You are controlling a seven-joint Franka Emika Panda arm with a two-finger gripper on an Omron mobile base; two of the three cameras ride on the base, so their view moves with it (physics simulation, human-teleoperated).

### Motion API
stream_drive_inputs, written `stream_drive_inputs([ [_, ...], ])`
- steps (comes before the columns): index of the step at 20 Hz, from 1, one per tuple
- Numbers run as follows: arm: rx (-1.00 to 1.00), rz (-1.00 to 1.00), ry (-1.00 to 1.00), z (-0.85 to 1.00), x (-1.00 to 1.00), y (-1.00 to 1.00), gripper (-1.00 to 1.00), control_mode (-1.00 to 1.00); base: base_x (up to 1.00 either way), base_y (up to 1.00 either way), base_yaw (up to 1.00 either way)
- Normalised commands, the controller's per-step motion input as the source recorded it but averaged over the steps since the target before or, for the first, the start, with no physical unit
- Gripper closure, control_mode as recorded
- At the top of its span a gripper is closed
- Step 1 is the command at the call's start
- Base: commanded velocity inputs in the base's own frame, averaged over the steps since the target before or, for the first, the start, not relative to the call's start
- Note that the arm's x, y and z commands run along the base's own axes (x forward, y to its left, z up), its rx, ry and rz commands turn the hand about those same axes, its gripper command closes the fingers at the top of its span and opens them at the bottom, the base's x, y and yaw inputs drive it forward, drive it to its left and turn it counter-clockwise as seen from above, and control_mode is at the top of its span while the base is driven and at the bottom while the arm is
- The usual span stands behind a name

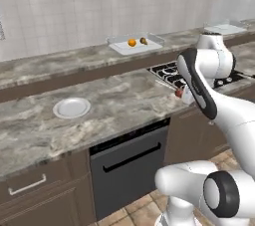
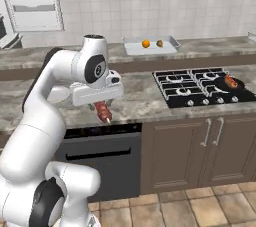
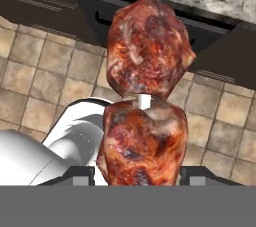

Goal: Place the cold items (orange and pear) from the fridge in one tupperware on the dining counter. Place the warm items (hot dog and kebab skewer) in the stove area in another tupperware.

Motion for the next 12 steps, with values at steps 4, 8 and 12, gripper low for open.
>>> stream_drive_inputs([
  [4,0.00,0.00,0.00,0.00,0.00,0.00,1.00,1.00,0.02,-0.82,-0.36],
  [8,0.00,0.00,0.00,0.00,0.00,0.00,1.00,1.00,0.17,-0.86,-0.19],
  [12,0.00,0.00,0.00,0.00,0.00,0.00,1.00,1.00,0.17,-0.89,-0.04],
])
